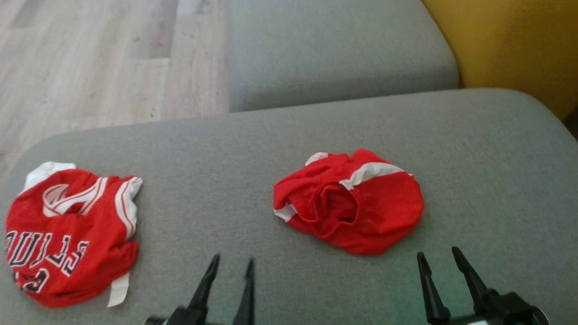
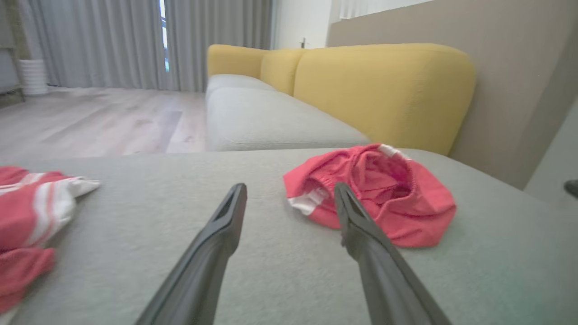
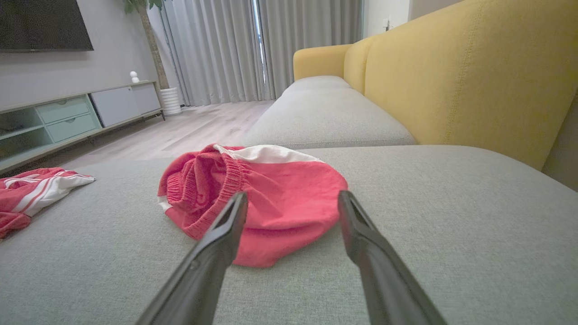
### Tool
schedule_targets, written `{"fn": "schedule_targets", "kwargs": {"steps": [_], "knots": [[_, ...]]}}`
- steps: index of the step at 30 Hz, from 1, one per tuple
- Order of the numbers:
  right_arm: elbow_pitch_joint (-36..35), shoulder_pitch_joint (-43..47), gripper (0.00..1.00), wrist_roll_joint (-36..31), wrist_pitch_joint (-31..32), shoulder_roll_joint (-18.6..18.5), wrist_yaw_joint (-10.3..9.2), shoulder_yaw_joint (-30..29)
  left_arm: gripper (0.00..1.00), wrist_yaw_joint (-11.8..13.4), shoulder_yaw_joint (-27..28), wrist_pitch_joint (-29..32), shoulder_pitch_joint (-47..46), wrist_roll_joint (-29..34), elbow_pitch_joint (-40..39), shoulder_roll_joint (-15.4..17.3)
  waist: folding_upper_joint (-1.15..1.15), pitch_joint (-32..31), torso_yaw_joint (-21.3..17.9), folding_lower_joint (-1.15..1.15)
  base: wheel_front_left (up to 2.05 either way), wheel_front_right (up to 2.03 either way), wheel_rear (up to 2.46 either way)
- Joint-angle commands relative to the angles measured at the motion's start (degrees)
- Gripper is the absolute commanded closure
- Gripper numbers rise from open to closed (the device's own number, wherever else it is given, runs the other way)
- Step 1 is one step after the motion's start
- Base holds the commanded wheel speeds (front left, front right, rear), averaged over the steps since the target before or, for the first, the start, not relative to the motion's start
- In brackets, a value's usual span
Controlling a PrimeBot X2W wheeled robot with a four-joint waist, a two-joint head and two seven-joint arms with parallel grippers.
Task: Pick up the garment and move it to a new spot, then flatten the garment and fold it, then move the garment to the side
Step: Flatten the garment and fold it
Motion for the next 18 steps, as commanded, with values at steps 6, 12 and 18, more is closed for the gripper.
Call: {"fn": "schedule_targets", "kwargs": {"steps": [6,12,18], "knots": [[-2.2,-5.2,0.0,-1.1,-0.4,-0.5,0.43,2.3,0.0,-3.2,-8.9,3.1,-16.0,-17.0,2.4,-0.9,0.0,5.0,-4.3,0.0,0.0,0.0,0.0],[-2.2,-6.8,0.0,-1.8,-0.4,-0.5,0.43,3.2,0.0,-3.6,-15.5,7.2,-25.0,-32.3,3.5,-0.9,0.0,8.1,-7.4,0.0,0.0,0.0,0.0],[-2.3,-9.2,0.0,-2.0,-0.4,-0.5,0.43,3.5,0.0,-1.3,-19.8,8.6,-34.6,-44.3,8.0,-0.9,0.0,12.3,-10.8,0.0,0.0,0.0,0.0]]}}
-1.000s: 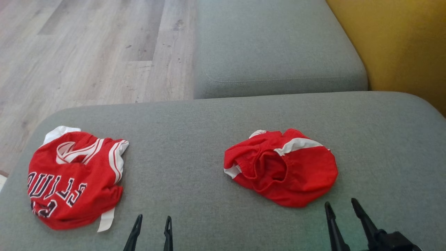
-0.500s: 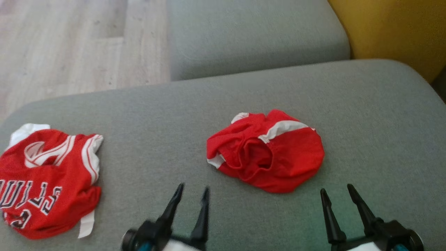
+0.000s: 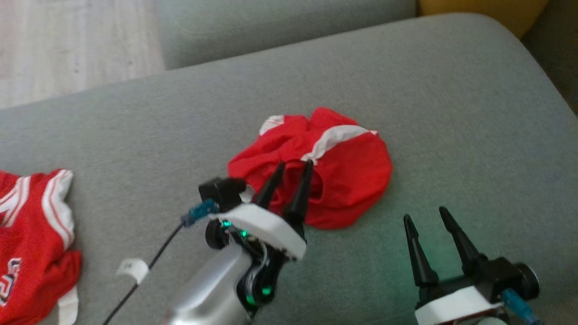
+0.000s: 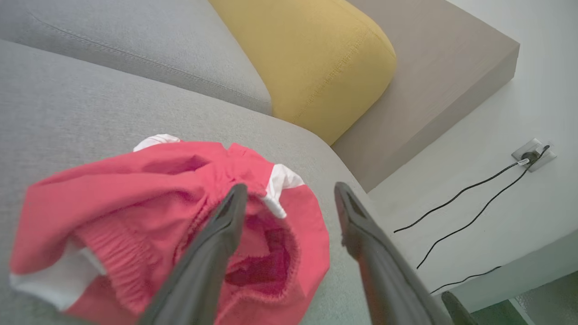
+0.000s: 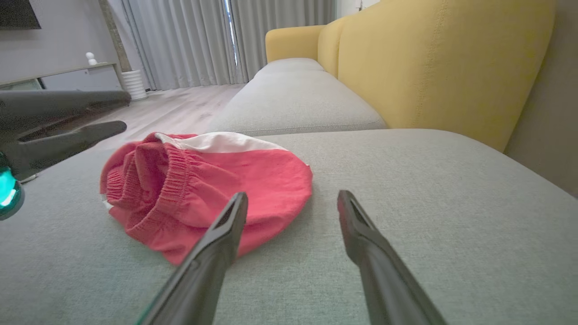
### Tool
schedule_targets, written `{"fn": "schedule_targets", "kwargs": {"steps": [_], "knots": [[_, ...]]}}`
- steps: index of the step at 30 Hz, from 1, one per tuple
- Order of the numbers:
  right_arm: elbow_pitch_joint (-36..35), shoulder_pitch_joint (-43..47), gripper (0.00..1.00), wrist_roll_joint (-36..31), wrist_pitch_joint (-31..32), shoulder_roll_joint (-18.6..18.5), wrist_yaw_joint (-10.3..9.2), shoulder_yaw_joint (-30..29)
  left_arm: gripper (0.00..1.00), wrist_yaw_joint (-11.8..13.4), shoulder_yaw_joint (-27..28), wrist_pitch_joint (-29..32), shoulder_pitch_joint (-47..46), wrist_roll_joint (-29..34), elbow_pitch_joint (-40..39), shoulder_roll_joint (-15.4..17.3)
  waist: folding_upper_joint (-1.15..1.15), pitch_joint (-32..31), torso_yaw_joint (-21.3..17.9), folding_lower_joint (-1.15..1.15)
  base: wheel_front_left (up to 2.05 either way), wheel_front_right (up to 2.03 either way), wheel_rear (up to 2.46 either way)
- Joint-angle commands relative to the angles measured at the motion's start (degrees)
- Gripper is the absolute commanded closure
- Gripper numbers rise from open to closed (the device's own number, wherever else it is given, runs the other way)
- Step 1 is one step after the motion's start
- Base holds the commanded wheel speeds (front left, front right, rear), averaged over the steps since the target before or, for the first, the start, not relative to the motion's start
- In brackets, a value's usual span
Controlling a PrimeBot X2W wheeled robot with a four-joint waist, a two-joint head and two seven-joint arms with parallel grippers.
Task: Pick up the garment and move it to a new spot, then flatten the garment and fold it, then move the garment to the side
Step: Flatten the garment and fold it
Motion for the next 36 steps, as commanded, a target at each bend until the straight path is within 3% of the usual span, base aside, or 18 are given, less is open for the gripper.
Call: {"fn": "schedule_targets", "kwargs": {"steps": [1,6,14,15,16,17,18,19,20,26,32,36], "knots": [[-2.0,-2.0,0.0,-0.4,-0.4,-0.5,0.43,1.4,0.0,0.6,0.8,-0.3,-3.1,-0.8,-0.8,-0.2,0.0,2.3,-2.2,-0.02,0.0,0.0,0.0],[-2.0,-2.9,0.0,0.0,-0.4,-0.5,0.43,1.0,0.0,2.0,-1.9,-0.6,-7.4,-4.7,4.0,-0.2,0.0,4.1,-3.9,-0.02,0.0,0.0,0.0],[-1.8,-3.0,0.0,0.6,-0.4,-0.5,0.43,1.0,0.0,1.8,-4.8,-3.2,-10.5,-8.3,8.2,-0.2,0.0,4.3,-4.8,-0.02,0.0,0.0,0.0],[-1.8,-3.0,0.0,0.6,-0.4,-0.5,0.43,1.1,0.07,1.7,-5.0,-3.6,-10.8,-8.7,8.5,-0.2,0.0,4.2,-4.8,-0.02,0.0,0.0,0.0],[-1.8,-3.0,0.0,0.7,-0.4,-0.5,0.43,1.1,0.24,1.7,-5.2,-4.1,-11.1,-9.1,8.9,-0.2,0.0,4.1,-4.9,-0.02,0.0,0.0,0.0],[-1.7,-2.9,0.0,0.7,-0.4,-0.5,0.43,1.1,0.55,1.8,-5.4,-4.5,-11.4,-9.4,9.2,-0.2,0.0,4.0,-5.0,-0.02,0.0,0.0,0.0],[-1.7,-2.9,0.0,0.8,-0.4,-0.5,0.43,1.2,0.68,2.0,-5.6,-5.0,-11.7,-9.6,9.6,-0.2,0.0,3.9,-5.0,-0.02,0.0,0.0,0.0],[-1.6,-2.8,0.0,0.8,-0.4,-0.5,0.43,1.4,0.92,2.1,-5.9,-5.3,-11.9,-9.7,10.0,-0.2,0.0,3.9,-5.1,-0.02,0.0,0.0,0.0],[-1.6,-2.7,0.0,0.9,-0.4,-0.5,0.43,1.5,1.0,2.0,-6.2,-5.6,-12.1,-10.0,10.3,-0.2,0.0,3.8,-5.2,-0.02,0.0,0.0,0.0],[-0.9,-2.6,0.0,1.4,-0.4,-0.5,0.43,2.8,1.0,1.0,-7.7,-7.1,-14.1,-9.4,12.0,-0.2,0.0,2.4,-6.3,-0.02,0.0,0.0,0.0],[-0.4,-2.9,0.0,2.1,-0.4,-0.5,0.43,4.5,1.0,-2.3,-9.7,-6.7,-23.0,-5.9,13.5,-0.1,0.0,0.4,-9.1,-0.02,0.0,0.0,0.0],[-0.1,-2.7,0.0,2.7,-0.4,-0.5,0.43,5.5,1.0,-6.4,-10.2,-4.4,-31.7,-4.1,14.2,0.0,0.0,-1.4,-11.4,-0.02,0.0,0.0,0.0]]}}
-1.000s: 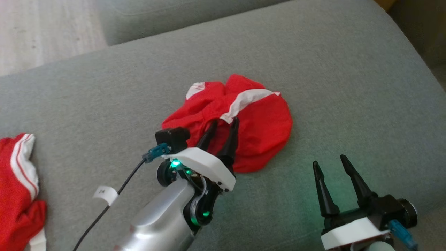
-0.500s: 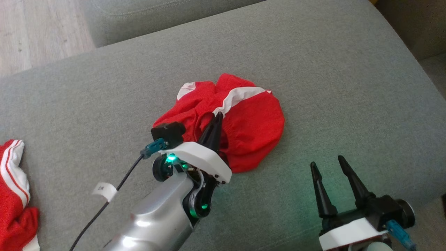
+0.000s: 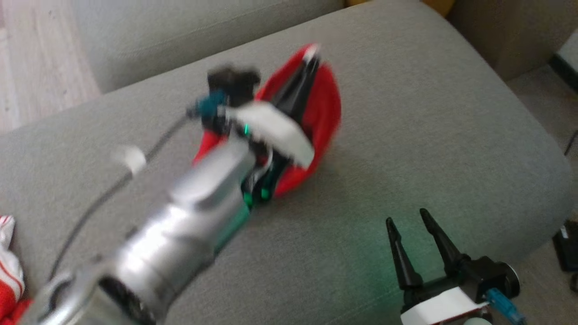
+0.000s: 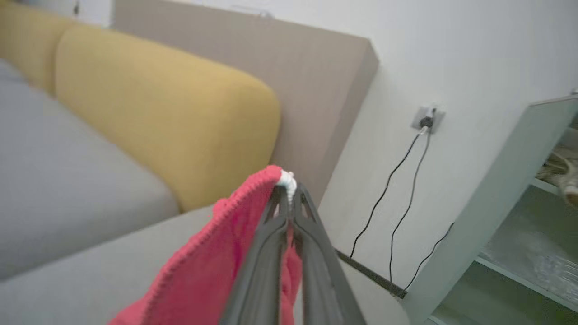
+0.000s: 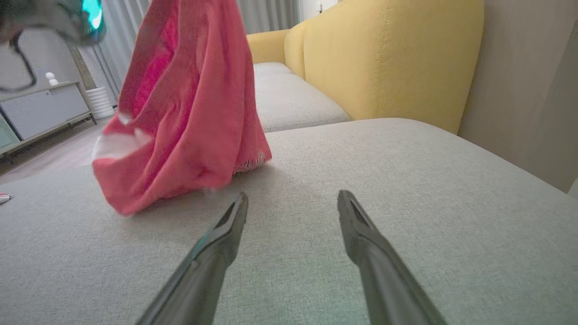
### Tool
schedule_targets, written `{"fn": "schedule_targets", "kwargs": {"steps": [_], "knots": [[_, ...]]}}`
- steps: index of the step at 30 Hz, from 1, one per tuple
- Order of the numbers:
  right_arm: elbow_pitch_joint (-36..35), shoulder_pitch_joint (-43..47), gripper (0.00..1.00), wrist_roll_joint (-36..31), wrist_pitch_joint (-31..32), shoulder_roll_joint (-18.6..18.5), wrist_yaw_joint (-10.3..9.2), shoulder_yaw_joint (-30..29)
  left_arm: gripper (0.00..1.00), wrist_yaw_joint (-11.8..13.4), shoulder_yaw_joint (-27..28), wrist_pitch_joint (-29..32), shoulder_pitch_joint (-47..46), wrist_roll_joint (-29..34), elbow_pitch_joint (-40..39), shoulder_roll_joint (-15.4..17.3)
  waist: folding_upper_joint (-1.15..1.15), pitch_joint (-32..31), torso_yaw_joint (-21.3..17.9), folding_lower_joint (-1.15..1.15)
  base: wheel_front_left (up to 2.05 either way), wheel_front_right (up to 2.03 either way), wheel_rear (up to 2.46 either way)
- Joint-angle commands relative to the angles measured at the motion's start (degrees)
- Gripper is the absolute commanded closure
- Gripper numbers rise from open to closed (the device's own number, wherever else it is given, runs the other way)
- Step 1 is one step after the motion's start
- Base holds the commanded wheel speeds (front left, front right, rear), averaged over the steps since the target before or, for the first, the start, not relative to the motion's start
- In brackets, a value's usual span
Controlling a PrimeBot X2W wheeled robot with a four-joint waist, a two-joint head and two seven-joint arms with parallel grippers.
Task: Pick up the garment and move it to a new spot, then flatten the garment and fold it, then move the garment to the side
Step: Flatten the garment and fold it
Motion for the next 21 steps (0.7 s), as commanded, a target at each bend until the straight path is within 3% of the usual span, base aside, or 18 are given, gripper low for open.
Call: {"fn": "schedule_targets", "kwargs": {"steps": [1,7,11,18,21], "knots": [[-1.3,-1.4,0.0,0.6,-0.4,-0.4,0.43,1.8,1.0,-1.7,1.8,0.8,-7.1,0.7,-1.3,0.3,0.0,-1.9,-1.9,0.0,0.0,0.0,0.0],[-1.5,-0.3,0.0,1.1,-0.4,-0.4,0.43,1.8,1.0,-4.0,2.2,3.0,-15.6,0.7,-2.3,1.1,0.0,-3.3,-1.8,0.0,0.0,0.0,0.0],[-2.3,0.2,0.0,1.1,-0.4,-0.4,0.43,1.0,1.0,-4.6,2.1,5.2,-15.5,-1.9,-5.6,3.3,0.0,-3.7,0.5,0.0,0.0,0.0,0.0],[-4.7,1.0,0.0,1.0,-0.4,-0.4,0.43,-0.7,1.0,-4.8,-3.0,8.6,-1.8,-4.2,-14.7,13.7,0.0,-2.1,7.9,0.0,0.0,0.0,0.0],[-6.2,0.9,0.0,1.3,-0.4,-0.4,0.43,-1.6,1.0,-3.3,-4.9,7.7,5.3,-3.4,-18.3,19.1,0.0,-0.6,11.0,0.0,0.0,0.0,0.0]]}}
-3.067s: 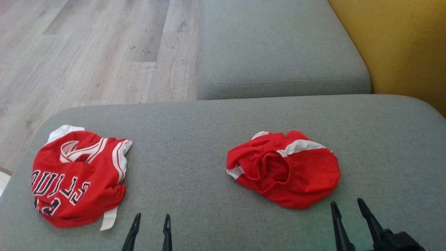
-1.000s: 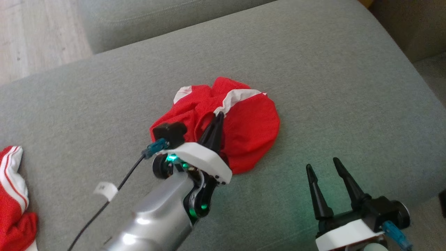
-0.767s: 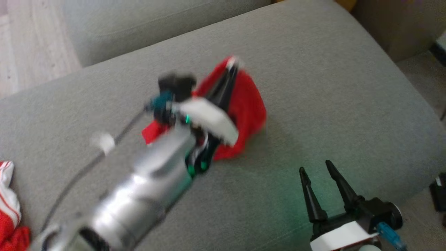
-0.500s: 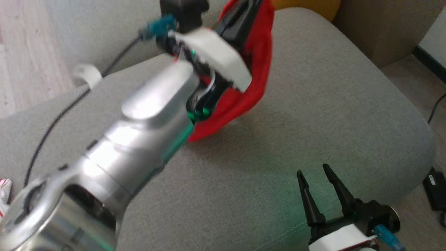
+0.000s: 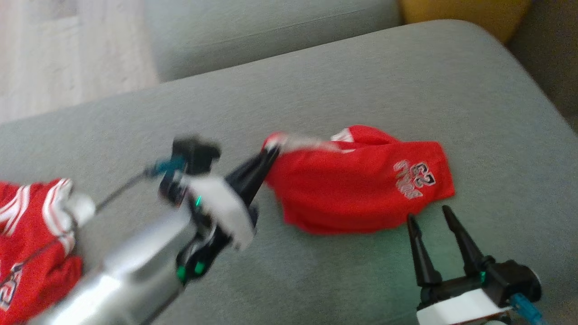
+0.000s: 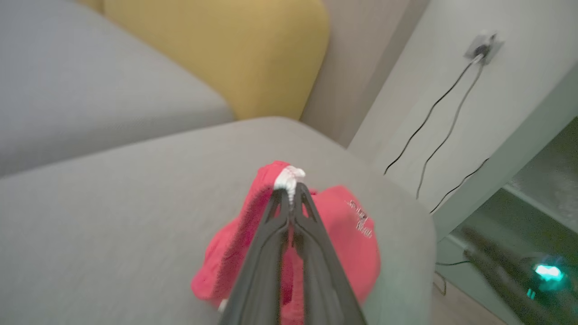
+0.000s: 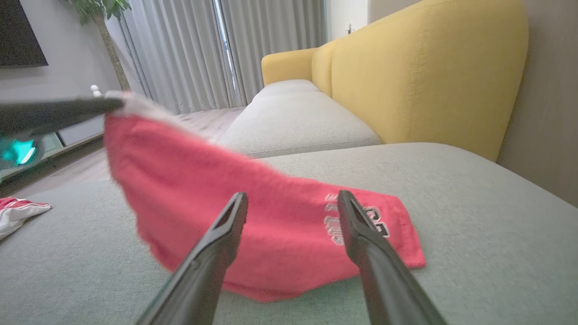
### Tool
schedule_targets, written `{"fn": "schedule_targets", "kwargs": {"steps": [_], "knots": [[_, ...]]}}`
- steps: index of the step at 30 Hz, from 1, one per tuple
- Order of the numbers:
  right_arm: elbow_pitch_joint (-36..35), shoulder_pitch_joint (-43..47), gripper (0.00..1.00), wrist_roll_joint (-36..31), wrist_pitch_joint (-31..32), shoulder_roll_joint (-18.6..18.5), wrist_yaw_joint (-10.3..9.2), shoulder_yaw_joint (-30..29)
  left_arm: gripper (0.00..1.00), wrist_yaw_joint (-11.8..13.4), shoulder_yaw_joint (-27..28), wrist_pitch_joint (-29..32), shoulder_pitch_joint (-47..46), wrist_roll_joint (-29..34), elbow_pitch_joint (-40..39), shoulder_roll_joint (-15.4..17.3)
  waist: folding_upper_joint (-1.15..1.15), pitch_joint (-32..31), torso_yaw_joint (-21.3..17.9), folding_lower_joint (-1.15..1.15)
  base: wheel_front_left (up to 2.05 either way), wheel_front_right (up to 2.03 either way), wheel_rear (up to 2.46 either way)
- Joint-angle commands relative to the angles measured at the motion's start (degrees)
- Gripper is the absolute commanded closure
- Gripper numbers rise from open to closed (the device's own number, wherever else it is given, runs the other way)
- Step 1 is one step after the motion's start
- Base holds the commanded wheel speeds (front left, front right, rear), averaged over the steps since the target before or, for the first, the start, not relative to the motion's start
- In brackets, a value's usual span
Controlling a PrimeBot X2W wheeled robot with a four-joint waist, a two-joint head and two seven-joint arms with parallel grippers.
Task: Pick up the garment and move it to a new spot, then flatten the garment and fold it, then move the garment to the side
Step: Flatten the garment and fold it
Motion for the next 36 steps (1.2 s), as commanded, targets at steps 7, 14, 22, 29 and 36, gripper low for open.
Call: {"fn": "schedule_targets", "kwargs": {"steps": [7,14,22,29,36], "knots": [[0.3,-5.3,0.0,0.6,-0.4,-2.0,0.43,-2.1,1.0,3.9,0.2,-4.5,6.7,2.6,-6.2,8.8,0.0,4.4,8.4,0.0,0.0,0.0,0.0],[13.2,-15.4,0.0,4.1,2.3,-8.6,0.43,-1.5,1.0,4.2,-0.4,-6.6,8.4,3.9,-5.6,10.1,0.0,5.5,11.6,0.0,0.0,0.0,0.0],[22.5,-25.4,0.0,12.5,8.8,-14.6,0.43,3.2,1.0,3.4,-0.9,-6.8,6.6,5.1,-4.6,8.6,0.0,6.9,13.8,0.0,0.0,0.0,0.0],[25.9,-28.6,0.97,19.6,11.3,-16.8,0.43,9.4,1.0,2.7,-1.1,-6.8,5.2,5.5,-3.8,7.6,0.0,7.4,14.6,0.0,0.0,0.0,0.0],[26.5,-32.6,1.0,20.7,5.5,-20.2,0.43,10.7,1.0,3.2,2.4,-11.4,1.5,8.7,-2.7,6.7,0.0,7.0,12.5,0.0,0.0,0.0,0.0]]}}
